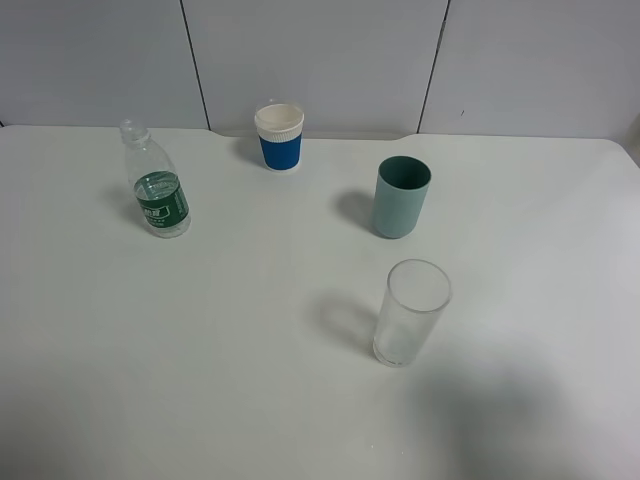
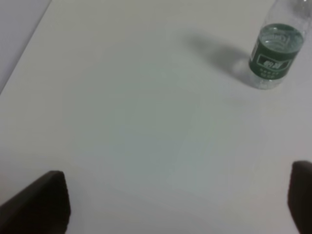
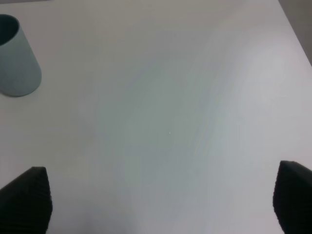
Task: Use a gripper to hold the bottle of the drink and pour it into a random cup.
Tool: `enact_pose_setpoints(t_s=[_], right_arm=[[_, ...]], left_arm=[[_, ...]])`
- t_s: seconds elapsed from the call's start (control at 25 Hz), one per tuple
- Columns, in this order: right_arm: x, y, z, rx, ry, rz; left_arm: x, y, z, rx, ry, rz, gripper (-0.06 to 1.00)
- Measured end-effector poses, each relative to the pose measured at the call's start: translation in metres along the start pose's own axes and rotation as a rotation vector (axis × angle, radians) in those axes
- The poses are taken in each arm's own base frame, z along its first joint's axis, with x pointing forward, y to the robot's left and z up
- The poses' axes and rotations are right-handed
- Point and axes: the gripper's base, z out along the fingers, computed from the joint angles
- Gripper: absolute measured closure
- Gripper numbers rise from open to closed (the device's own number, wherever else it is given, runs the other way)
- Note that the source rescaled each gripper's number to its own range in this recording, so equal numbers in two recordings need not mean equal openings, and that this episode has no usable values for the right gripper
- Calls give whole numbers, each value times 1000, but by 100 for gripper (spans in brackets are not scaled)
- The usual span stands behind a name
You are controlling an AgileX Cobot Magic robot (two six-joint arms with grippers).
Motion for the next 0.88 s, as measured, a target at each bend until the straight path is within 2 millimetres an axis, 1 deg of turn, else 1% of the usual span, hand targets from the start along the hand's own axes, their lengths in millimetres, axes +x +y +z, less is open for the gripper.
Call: enact_pose_setpoints(t_s=[0.88], right_arm=[[0,0,0,0,0,0]], left_arm=[[0,0,0,0,0,0,16]])
